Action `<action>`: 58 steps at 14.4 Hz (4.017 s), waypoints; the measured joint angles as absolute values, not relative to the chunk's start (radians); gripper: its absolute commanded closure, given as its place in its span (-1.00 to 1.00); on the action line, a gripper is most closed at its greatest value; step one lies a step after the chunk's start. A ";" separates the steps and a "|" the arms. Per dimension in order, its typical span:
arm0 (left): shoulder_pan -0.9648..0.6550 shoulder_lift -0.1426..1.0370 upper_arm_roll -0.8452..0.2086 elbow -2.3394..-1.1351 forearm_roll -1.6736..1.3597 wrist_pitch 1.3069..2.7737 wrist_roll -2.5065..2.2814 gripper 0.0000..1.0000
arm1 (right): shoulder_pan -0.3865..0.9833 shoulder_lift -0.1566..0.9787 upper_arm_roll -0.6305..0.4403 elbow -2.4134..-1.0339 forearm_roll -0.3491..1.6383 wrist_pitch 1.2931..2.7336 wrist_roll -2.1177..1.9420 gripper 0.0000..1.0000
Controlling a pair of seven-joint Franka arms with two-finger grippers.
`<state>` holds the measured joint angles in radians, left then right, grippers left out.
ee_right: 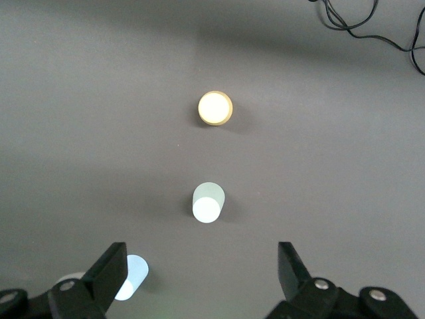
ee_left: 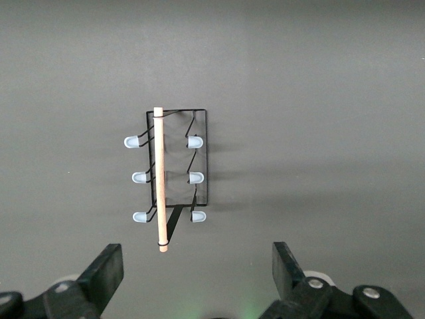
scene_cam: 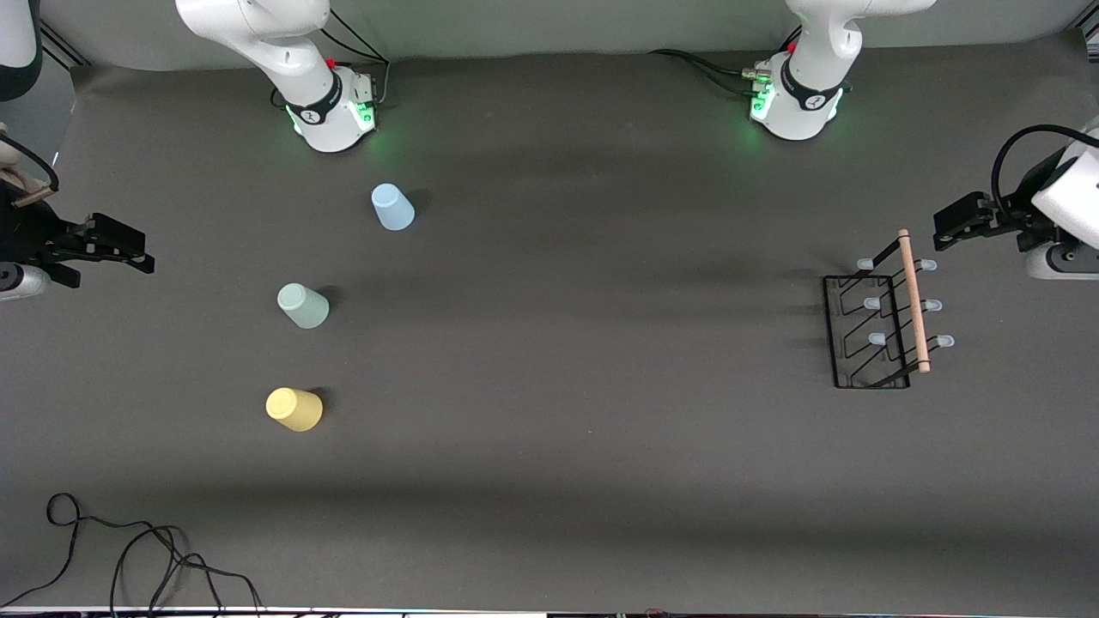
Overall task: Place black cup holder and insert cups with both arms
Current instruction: 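Lower the left gripper onto the wooden dowel of the black rack, then grasp the dowel and carry the rack toward the table center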
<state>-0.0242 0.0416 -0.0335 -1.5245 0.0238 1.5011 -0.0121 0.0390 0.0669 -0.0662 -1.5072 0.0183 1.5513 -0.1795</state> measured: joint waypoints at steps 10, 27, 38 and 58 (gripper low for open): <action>-0.022 0.041 -0.027 -1.528 0.024 1.490 -0.006 -1.00 | 0.039 0.066 -0.066 -1.507 0.018 1.551 -0.179 -1.00; 0.117 -0.116 0.016 -2.197 0.025 2.078 0.201 -1.00 | 0.039 0.068 -0.066 -1.526 0.017 1.552 -0.174 -1.00; 0.114 0.035 0.011 -2.287 0.025 2.262 0.254 0.94 | 0.039 0.068 -0.066 -1.531 0.017 1.551 -0.161 -1.00; -0.141 0.029 -0.011 -1.886 0.011 1.881 -0.091 1.00 | 0.062 0.068 -0.068 -1.542 0.017 1.567 -0.162 -1.00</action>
<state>-0.1414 0.0294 -0.0111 -1.8858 0.0113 1.8811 -0.0909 0.0624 0.0676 -0.0682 -1.5415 0.0169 1.5674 -0.1615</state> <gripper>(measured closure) 0.841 0.000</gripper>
